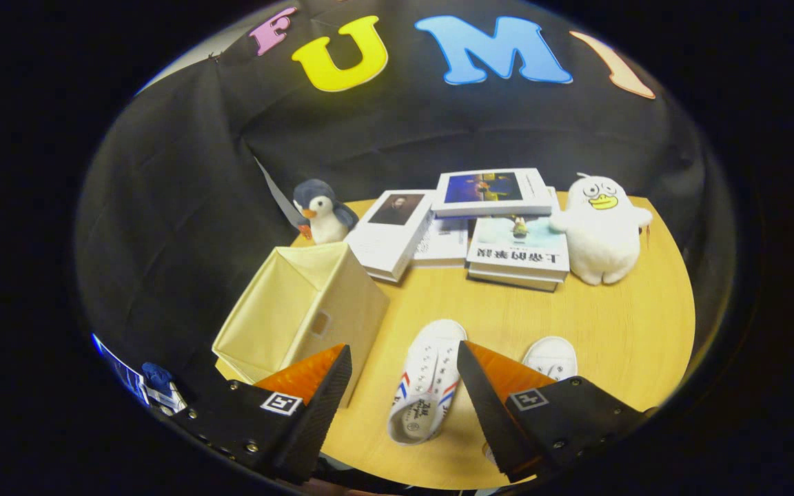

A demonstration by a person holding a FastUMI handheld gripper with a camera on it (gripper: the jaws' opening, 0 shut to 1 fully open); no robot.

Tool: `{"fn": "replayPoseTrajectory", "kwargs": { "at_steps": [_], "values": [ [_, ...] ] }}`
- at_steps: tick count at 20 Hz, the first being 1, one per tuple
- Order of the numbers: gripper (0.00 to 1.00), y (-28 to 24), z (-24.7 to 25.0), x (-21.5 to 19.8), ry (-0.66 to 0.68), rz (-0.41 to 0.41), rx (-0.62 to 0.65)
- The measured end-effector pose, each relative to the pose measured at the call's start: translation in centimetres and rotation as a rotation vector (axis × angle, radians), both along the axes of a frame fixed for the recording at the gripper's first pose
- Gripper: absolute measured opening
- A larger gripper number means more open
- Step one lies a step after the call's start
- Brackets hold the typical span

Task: Open the storage box then place both shoes into the box .Put the left shoe in first, then the right shoe, with the right side of both shoes facing outward in a uniform manner.

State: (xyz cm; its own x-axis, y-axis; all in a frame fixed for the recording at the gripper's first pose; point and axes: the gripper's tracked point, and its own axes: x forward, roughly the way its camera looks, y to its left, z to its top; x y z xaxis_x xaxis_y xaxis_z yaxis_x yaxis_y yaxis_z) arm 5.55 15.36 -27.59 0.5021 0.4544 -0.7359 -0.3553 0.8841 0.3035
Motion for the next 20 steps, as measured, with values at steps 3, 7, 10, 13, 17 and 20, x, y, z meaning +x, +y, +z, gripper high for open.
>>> {"fn": "replayPoseTrajectory", "kwargs": {
  "at_steps": [3, 7, 10, 13, 17, 20],
  "values": [
    [0.92, -1.6, -3.9, -1.4, 0.083, 0.000, -0.043],
    [0.82, -2.3, -8.5, -2.6, 0.160, 0.030, -0.090],
    [0.77, -2.1, -11.1, -3.3, 0.212, 0.054, -0.111],
    [0.77, -1.9, -13.0, -2.6, 0.233, 0.042, -0.131],
    [0.64, -1.9, -15.6, -2.1, 0.306, 0.006, -0.150],
    [0.64, -1.0, -16.3, -2.3, 0.346, 0.031, -0.115]
  ]
}}
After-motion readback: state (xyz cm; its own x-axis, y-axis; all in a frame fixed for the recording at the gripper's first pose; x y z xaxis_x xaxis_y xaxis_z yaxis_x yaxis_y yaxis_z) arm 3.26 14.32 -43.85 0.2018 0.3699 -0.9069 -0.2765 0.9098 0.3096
